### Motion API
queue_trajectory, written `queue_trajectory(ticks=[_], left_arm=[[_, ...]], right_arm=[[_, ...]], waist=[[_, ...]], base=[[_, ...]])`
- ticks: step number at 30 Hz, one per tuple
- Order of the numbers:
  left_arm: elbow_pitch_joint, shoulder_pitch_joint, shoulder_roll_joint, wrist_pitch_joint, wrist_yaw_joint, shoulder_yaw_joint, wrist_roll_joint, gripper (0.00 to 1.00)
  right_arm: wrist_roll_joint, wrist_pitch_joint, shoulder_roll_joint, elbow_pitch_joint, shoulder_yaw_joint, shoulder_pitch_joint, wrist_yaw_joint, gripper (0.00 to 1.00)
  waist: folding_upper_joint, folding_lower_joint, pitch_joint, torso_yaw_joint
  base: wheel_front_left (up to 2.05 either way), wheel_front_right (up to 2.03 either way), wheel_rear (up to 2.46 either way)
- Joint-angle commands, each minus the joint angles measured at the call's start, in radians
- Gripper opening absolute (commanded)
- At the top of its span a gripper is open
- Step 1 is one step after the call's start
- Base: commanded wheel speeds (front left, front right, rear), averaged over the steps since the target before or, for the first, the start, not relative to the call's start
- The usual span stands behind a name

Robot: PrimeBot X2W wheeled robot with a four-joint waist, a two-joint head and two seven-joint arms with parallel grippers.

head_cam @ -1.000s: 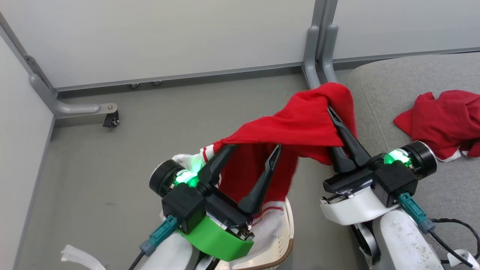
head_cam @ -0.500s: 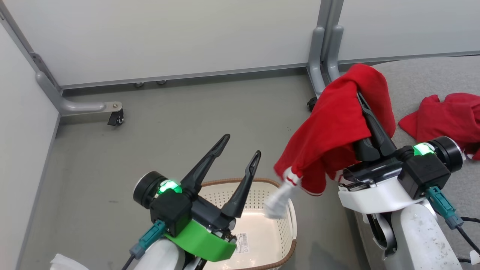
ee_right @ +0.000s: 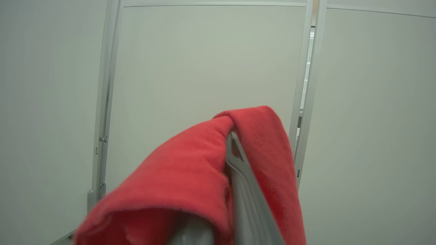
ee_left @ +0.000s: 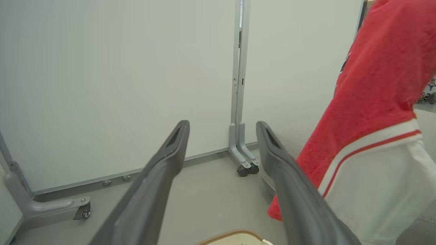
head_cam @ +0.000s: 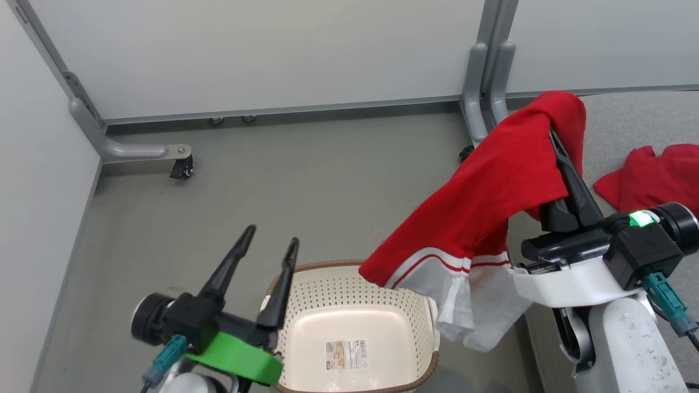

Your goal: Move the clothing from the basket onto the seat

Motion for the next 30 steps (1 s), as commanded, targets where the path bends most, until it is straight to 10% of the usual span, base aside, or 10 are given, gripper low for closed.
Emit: queue_trajectory(ticks=[1, 12, 30], left_arm=[[0.026, 0.028, 0.0, 0.0, -0.003, 0.039, 0.026, 1.0], [0.155, 0.13, -0.074, 0.0, -0.003, 0.27, 0.06, 1.0], [0.221, 0.179, -0.097, 0.0, -0.003, 0.302, 0.068, 1.0]], right_arm=[[-0.005, -0.003, 0.0, -0.006, -0.008, 0.01, -0.001, 0.0], [0.011, -0.003, -0.001, -0.009, -0.045, 0.037, -0.001, 0.0], [0.023, -0.003, -0.001, -0.001, -0.065, 0.064, -0.001, 0.0]], waist=[[-0.0001, 0.0, -0.001, 0.002], [-0.0001, 0.0, -0.005, 0.0], [-0.0001, 0.0, -0.018, -0.008]], base=[[0.0, 0.0, 0.0], [0.0, 0.0, 0.0], [0.0, 0.0, 0.0]])
